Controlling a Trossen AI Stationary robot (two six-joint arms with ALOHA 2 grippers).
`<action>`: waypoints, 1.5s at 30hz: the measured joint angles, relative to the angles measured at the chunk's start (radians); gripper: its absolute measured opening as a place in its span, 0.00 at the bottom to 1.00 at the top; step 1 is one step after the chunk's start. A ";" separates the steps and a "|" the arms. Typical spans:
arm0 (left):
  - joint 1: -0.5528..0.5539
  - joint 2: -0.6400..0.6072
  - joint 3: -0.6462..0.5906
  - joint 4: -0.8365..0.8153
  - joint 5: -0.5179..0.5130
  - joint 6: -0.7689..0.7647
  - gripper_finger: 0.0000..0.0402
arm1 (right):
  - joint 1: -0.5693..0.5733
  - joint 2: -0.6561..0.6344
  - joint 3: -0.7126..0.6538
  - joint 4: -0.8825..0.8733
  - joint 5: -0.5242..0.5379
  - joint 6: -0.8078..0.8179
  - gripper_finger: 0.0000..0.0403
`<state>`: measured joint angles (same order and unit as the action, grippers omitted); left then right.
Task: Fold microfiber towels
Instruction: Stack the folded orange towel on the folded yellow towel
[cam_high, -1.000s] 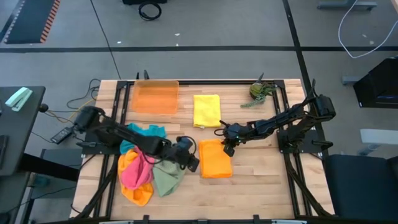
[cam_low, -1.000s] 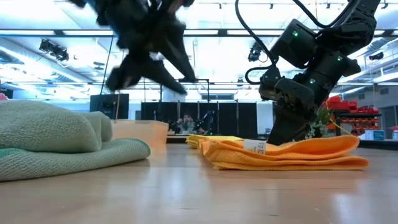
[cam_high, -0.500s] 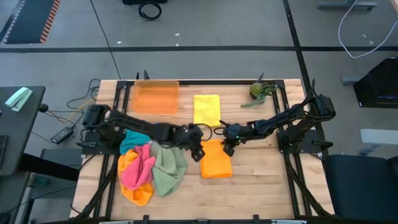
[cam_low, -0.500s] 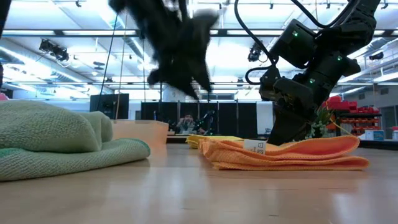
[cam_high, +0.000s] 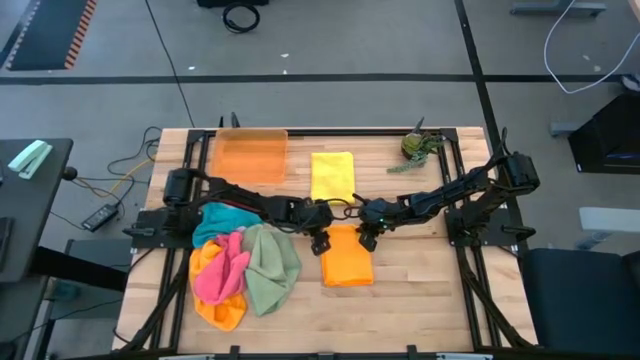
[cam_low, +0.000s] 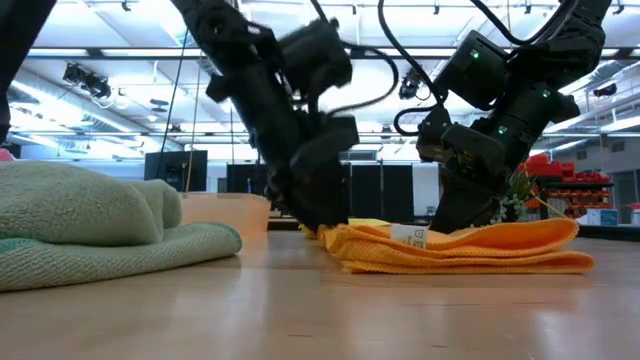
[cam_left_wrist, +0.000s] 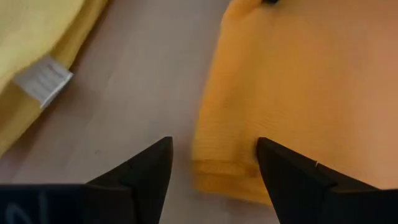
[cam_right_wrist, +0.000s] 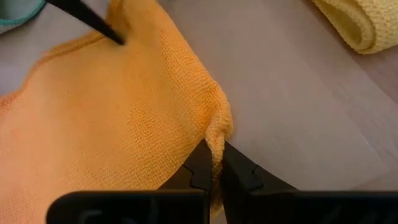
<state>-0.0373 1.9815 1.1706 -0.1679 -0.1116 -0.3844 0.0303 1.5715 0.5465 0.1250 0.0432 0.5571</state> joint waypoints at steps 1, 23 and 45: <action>0.003 0.008 0.000 0.004 -0.002 0.016 0.59 | 0.000 0.000 0.000 0.000 -0.001 -0.001 0.05; -0.017 0.002 0.005 0.000 0.049 0.042 0.03 | 0.001 -0.055 -0.001 0.004 0.036 -0.085 0.05; 0.136 -0.243 0.007 -0.050 -0.154 0.186 0.03 | -0.229 -0.324 0.043 -0.015 0.062 -0.243 0.05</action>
<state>0.0988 1.7390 1.1779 -0.2183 -0.2658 -0.1980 -0.1990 1.2471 0.5897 0.1104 0.1054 0.3145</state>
